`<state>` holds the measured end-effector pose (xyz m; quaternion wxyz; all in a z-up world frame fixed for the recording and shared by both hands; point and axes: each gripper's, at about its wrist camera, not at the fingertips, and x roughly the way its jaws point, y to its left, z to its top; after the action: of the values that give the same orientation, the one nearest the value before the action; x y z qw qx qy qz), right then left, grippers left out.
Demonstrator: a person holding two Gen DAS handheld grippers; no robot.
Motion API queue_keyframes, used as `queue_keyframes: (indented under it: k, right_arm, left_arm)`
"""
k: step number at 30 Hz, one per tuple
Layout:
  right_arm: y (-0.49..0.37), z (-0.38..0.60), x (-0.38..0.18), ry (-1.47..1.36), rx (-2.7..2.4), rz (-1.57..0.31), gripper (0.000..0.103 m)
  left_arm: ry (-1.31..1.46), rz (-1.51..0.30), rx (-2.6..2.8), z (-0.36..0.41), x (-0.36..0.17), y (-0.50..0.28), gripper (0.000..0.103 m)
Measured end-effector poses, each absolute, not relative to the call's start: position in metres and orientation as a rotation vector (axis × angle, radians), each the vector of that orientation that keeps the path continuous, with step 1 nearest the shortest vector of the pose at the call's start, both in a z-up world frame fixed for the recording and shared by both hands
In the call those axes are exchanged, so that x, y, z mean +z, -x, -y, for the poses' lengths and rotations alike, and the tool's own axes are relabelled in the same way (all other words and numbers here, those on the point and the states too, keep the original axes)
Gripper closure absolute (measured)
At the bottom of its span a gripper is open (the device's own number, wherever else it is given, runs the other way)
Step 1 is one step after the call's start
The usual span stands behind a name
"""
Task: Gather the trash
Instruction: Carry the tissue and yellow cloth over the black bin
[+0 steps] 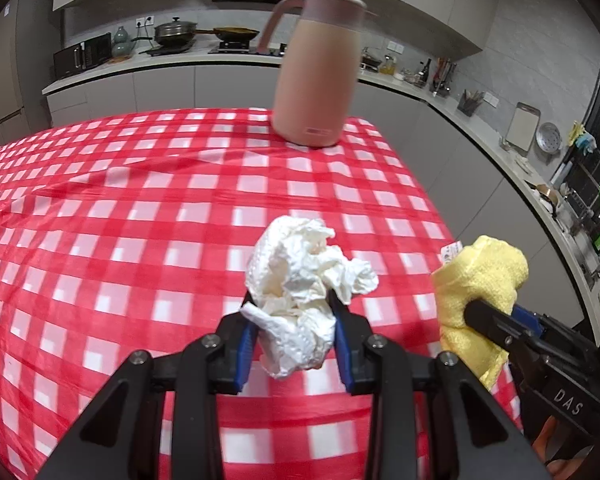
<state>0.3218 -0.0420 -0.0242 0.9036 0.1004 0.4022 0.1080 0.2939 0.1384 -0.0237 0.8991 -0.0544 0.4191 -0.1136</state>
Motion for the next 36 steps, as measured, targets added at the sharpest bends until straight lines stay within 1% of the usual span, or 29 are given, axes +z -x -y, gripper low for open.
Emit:
queue_keyframes:
  k: [9,24,36]
  right_arm:
    - [-0.292,0.089,-0.015,-0.234,0.184,-0.807,0.063]
    - [-0.254,0.172,-0.020,-0.320,0.068,-0.797,0.063]
    - [-0.206,0.270,-0.035,-0.385,-0.086,-0.804,0.063]
  left_arm:
    - [0.086,-0.857,-0.291,-0.091,-0.017,-0.280,0.068]
    - [0.042,-0.853,-0.373,-0.022,-0.015,-0.267,0.068]
    - [-0.004,-0.890,-0.505,0.071,-0.028,-0.249,0.068]
